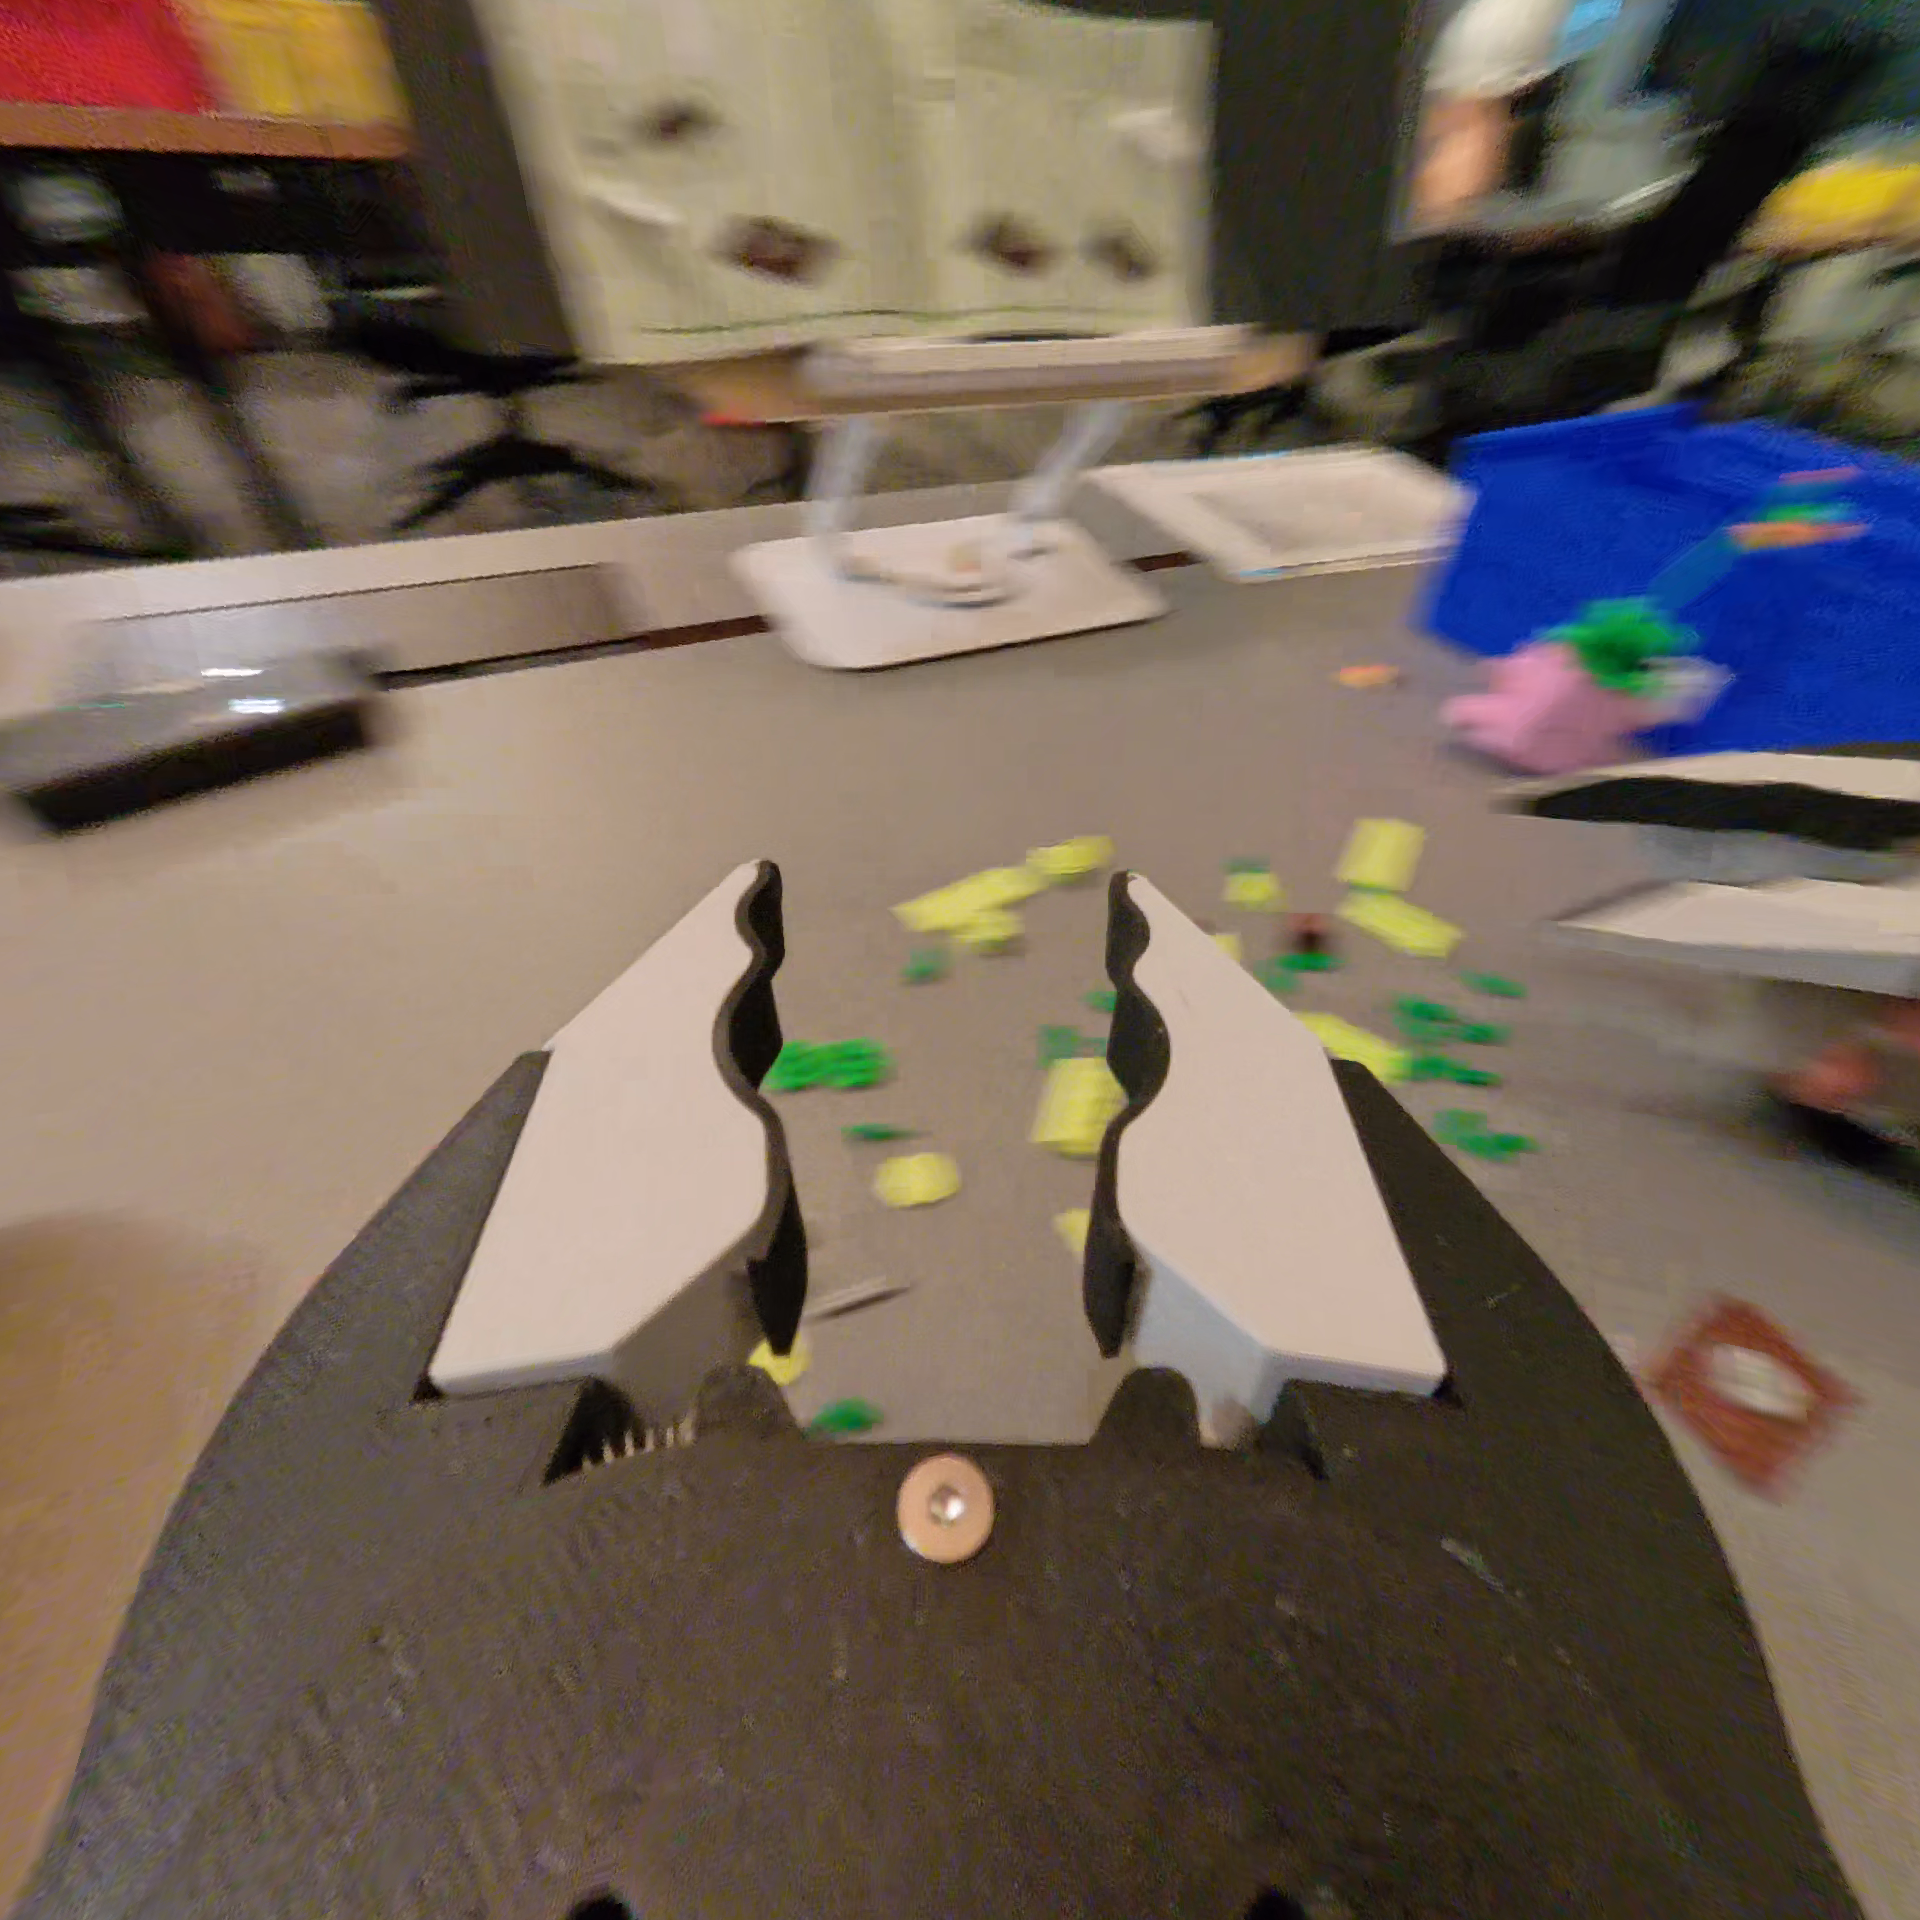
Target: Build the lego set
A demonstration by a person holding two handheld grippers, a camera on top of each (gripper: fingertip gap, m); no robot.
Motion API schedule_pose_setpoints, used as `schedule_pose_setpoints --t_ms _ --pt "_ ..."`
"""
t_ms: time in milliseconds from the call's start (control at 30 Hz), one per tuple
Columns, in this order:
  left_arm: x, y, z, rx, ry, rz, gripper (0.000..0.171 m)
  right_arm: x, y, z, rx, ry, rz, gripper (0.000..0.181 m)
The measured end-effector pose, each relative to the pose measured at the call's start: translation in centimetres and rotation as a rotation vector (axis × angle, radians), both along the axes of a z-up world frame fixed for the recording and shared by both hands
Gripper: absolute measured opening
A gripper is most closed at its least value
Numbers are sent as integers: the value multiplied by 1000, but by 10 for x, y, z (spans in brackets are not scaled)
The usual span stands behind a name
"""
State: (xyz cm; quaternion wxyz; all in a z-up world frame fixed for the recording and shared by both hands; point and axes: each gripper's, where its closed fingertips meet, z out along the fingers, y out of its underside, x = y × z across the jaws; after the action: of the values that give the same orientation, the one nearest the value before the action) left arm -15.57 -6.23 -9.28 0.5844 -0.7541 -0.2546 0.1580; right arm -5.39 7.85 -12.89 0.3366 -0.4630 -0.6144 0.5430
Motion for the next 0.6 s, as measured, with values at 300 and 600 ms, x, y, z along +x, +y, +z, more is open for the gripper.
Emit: schedule_pose_setpoints --t_ms 300,600 --pt "-163 -173 -18 -397 -212 471 70 1 -2 0 16 9 2 57" --pt "-143 -184 -44 -565 -194 430 4 4 1 7 -16 44 7 56"
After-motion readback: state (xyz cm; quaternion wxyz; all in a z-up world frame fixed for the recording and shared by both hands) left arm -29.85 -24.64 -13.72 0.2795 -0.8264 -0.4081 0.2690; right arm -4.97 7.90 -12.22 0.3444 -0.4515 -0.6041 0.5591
